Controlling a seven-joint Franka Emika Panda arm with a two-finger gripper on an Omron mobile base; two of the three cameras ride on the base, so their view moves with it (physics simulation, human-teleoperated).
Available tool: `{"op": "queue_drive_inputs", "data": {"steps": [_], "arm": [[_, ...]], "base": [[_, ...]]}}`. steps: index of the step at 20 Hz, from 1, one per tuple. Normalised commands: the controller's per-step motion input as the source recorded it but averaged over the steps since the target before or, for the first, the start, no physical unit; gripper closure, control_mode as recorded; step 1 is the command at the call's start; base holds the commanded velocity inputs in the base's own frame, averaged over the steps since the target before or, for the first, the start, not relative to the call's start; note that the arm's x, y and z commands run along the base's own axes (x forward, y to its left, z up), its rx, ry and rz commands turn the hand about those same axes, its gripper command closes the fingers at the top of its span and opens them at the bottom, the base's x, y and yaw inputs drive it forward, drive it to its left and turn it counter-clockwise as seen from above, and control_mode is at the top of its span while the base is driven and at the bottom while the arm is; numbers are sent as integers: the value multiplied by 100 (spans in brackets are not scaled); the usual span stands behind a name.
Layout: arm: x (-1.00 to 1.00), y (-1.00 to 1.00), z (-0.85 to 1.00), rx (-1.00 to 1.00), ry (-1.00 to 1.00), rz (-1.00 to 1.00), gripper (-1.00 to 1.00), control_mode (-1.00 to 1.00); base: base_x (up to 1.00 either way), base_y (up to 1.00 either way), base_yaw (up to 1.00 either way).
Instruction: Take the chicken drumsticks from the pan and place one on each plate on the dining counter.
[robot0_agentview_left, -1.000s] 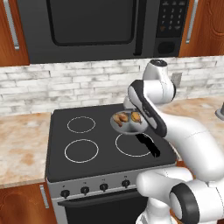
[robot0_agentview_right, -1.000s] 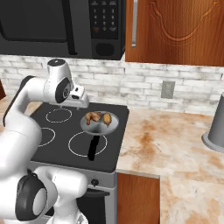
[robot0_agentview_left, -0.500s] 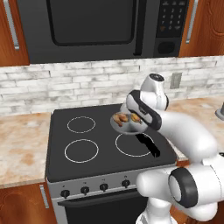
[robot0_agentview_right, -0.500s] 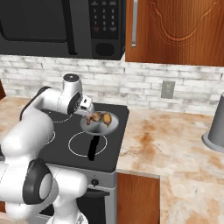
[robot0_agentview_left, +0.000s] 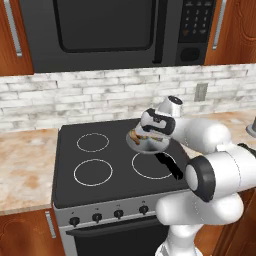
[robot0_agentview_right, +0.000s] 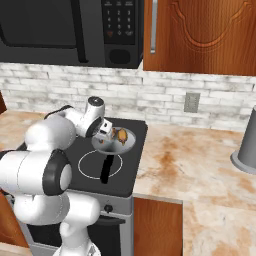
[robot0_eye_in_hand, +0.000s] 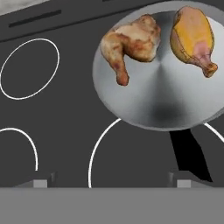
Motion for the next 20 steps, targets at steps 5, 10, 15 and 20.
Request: {"op": "queue_drive_inputs", "data": {"steps": [5, 10, 15, 20], "arm": [[54, 0, -49, 1, 13, 0, -100, -100], [56, 7, -43, 0, 16, 0, -100, -100], [64, 11, -29, -1, 13, 0, -100, -100], [58, 9, -35, 0, 8, 0, -100, -100]], "base": [[0, 0, 0], [0, 0, 0], [0, 0, 0], [0, 0, 0]]}}
